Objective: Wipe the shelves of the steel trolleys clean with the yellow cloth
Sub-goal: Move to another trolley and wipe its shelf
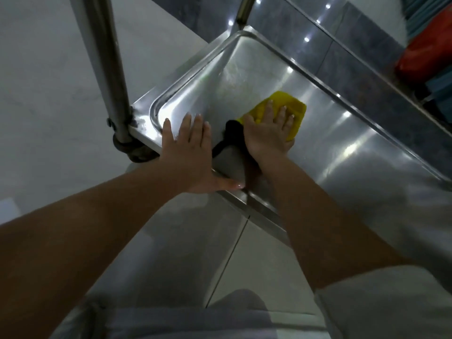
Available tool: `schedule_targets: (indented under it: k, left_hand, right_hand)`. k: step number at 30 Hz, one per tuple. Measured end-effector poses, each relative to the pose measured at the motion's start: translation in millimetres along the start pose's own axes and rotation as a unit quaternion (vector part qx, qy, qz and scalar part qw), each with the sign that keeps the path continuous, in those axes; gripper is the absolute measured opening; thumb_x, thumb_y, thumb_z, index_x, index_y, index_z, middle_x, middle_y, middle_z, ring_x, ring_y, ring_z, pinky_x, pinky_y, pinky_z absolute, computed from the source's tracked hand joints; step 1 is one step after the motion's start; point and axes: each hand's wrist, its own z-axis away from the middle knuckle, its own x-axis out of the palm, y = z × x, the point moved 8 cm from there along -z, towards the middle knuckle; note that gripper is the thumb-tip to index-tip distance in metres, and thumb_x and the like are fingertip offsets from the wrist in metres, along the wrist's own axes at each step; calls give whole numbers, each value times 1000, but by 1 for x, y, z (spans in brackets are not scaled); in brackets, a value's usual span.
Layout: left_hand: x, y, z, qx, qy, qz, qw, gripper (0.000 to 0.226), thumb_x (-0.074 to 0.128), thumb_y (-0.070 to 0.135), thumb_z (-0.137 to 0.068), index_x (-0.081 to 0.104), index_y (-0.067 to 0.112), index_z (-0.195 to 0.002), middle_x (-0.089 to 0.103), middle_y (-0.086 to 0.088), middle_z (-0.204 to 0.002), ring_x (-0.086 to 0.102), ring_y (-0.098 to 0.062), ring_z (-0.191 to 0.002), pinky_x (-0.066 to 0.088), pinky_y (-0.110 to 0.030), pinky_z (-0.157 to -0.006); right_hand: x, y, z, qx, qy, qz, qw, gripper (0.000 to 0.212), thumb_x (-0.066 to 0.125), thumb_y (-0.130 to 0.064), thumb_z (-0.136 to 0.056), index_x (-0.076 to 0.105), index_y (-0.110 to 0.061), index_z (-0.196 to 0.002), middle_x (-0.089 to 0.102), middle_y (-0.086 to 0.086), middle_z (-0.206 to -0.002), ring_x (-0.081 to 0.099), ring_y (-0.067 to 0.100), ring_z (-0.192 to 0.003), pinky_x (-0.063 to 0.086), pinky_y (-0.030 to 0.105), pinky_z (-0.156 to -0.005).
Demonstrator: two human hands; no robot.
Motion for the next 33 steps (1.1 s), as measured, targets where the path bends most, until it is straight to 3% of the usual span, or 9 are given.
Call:
schedule_targets:
  k: [7, 10, 13, 15, 20, 25, 27, 30, 33]
  left_hand:
    - [-22, -34, 7, 22, 105, -37, 993, 138, -15, 97, -48, 7, 8, -151, 6, -12, -160, 0, -28, -148, -1, -54, -117]
    - [-22, -33, 3, 28, 98, -43, 994, 134, -16, 95, -53, 7, 8, -151, 7, -12, -160, 1, -28, -148, -3, -56, -116]
    - [-21, -26, 5, 20, 104, -46, 993, 131, -14, 94, -54, 6, 9, -152, 6, -12, -161, 1, -28, -148, -5, -55, -116]
    - [-20, -27, 5, 13, 104, -41, 994, 133, -14, 95, -52, 4, 9, -152, 3, -11, -161, -1, -28, -148, -5, -55, -116]
    - [-23, -34, 5, 8, 109, -45, 993, 141, -17, 95, -45, 2, 4, -151, 3, -12, -161, -1, -28, -148, -2, -55, -115]
    - [-16, -30, 22, 13, 123, -11, 992, 136, -8, 96, -52, 0, 3, -151, 0, -14, -161, -5, -28, -148, -4, -55, -115]
    - [-12, -26, 29, 15, 122, -1, 992, 135, -8, 96, -54, -4, 3, -151, -3, -15, -161, -9, -29, -148, -7, -56, -114]
    - [-8, -23, 32, 14, 111, 7, 994, 133, -4, 95, -54, -9, 2, -150, -8, -15, -160, -13, -30, -147, -10, -58, -113]
    - [-9, -27, 31, 10, 126, 15, 992, 134, -1, 96, -54, -7, 3, -150, -7, -15, -160, -13, -30, -147, -10, -58, -113]
  right_hand:
    - [-24, 34, 57, -283, -59, 48, 956, 79, 33, -52, -77, 15, -30, -150, 2, 0, -160, -7, 21, -147, 2, 40, -119]
    - [-28, 35, 13, -206, -35, 38, 977, 69, 47, -41, -89, 16, -33, -150, 4, -2, -161, -4, 19, -148, 9, 50, -118]
    - [-22, 27, -34, -16, -8, -6, 1000, 66, 41, -48, -91, 13, -38, -150, -1, -5, -161, -7, 18, -147, 4, 60, -113]
    - [-9, 1, -51, 32, -10, -29, 999, 68, 37, -50, -88, 12, -37, -150, -2, -4, -161, -9, 20, -147, 0, 62, -111]
    - [17, -80, -30, -215, -41, 12, 976, 63, 40, -44, -90, 18, -39, -149, 5, -5, -161, -3, 18, -147, 8, 51, -117]
    - [-4, -50, -3, -380, -79, 18, 921, 77, 37, -48, -74, 23, -34, -148, 12, -4, -160, 1, 16, -148, 12, 37, -118]
    - [-18, -22, -31, -339, -52, 6, 939, 77, 39, -49, -74, 27, -28, -148, 15, 0, -159, 5, 17, -148, 9, 35, -118]
    - [-22, 8, -95, -149, -40, 13, 988, 64, 42, -38, -89, 25, -26, -149, 11, 4, -160, 2, 20, -147, 2, 48, -118]
    - [-12, -22, -128, -75, -48, 54, 995, 54, 40, -29, -94, 31, -24, -147, 14, 7, -159, 6, 27, -146, 0, 47, -118]
